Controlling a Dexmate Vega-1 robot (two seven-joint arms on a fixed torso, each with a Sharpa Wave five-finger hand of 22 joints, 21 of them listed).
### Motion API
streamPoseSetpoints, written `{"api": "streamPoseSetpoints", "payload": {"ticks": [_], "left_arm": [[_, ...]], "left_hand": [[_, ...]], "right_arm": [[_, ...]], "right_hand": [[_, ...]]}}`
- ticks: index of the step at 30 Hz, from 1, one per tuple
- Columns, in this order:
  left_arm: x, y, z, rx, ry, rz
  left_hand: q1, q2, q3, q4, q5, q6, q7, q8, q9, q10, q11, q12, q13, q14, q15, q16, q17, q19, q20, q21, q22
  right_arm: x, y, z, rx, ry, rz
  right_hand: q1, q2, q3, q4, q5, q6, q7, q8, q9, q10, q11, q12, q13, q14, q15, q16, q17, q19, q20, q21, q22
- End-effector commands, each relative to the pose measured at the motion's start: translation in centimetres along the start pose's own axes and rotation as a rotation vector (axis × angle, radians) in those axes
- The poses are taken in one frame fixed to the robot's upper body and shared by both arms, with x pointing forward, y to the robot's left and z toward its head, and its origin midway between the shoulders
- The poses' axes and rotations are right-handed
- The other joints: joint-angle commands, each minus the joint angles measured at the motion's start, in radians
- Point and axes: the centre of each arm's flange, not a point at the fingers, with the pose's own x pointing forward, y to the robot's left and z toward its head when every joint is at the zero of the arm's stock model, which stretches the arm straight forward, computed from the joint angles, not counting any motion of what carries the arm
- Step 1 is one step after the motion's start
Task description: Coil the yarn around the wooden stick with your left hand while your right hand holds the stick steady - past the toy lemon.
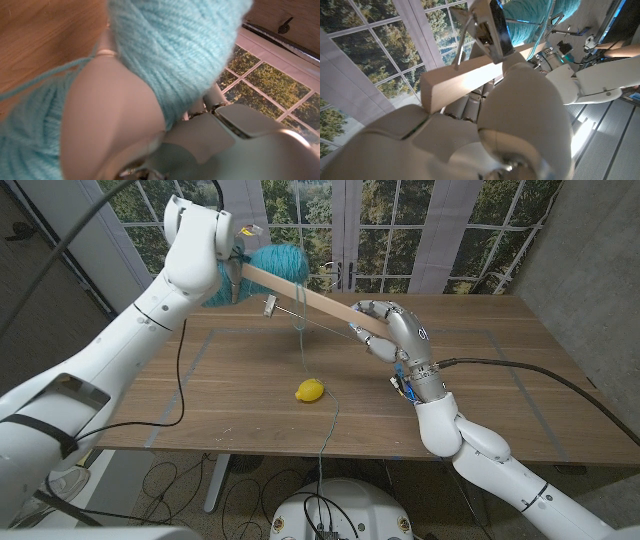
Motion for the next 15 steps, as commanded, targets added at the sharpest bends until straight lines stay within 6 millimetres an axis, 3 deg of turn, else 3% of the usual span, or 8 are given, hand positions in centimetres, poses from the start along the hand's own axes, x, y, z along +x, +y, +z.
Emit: {"api": "streamPoseSetpoints", "payload": {"ticks": [1, 5, 9, 15], "left_arm": [[2.0, -5.2, -1.7, -0.02, 0.031, -0.186], [3.6, -6.9, -0.2, -0.004, -0.008, -0.262], [3.9, -7.5, 1.7, -0.007, -0.092, -0.282], [2.2, -7.1, 5.3, 0.079, -0.195, -0.252]], "left_hand": [[0.089, 0.123, 0.14, 0.044, 0.007, 0.101, -0.044, 0.0, 0.005, 0.089, -0.079, -0.005, 0.004, 0.346, -0.371, 0.002, 0.269, -0.038, -0.187, 0.001, 0.005], [0.089, 0.123, 0.14, 0.044, 0.009, 0.1, -0.041, -0.001, 0.007, 0.091, -0.076, -0.007, 0.006, 0.346, -0.371, 0.001, 0.271, -0.038, -0.187, 0.001, 0.006], [0.09, 0.123, 0.141, 0.044, 0.01, 0.099, -0.041, -0.001, 0.01, 0.093, -0.076, -0.008, 0.007, 0.346, -0.371, 0.001, 0.274, -0.037, -0.187, 0.002, 0.006], [0.092, 0.124, 0.141, 0.044, 0.012, 0.097, -0.039, -0.003, 0.012, 0.092, -0.073, -0.01, 0.011, 0.346, -0.371, -0.001, 0.275, -0.036, -0.187, 0.002, 0.007]], "right_arm": [[0.1, -1.1, -3.2, 0.012, 0.116, -0.072], [0.5, -1.6, -2.9, 0.043, 0.092, -0.09], [1.0, -1.8, -2.4, 0.066, 0.064, -0.1], [1.6, -1.9, -2.7, 0.056, 0.078, -0.115]], "right_hand": [[0.028, 0.035, 0.005, 0.005, 0.007, 0.207, -0.189, 0.005, 0.002, 0.133, -0.128, -0.001, 0.005, 0.01, -0.09, -0.004, 0.003, -0.004, -0.132, 0.007, 0.002], [0.028, 0.035, 0.005, 0.005, 0.007, 0.206, -0.19, 0.004, 0.003, 0.132, -0.126, -0.002, 0.006, 0.011, -0.09, -0.006, 0.004, -0.005, -0.131, 0.01, 0.001], [0.029, 0.035, 0.005, 0.005, 0.007, 0.206, -0.189, 0.004, 0.004, 0.131, -0.126, -0.002, 0.009, 0.012, -0.09, -0.007, 0.004, -0.006, -0.131, 0.012, 0.001], [0.03, 0.035, 0.005, 0.005, 0.007, 0.206, -0.189, 0.004, 0.005, 0.132, -0.126, -0.003, 0.009, 0.013, -0.09, -0.009, 0.005, -0.007, -0.131, 0.016, 0.0]]}}
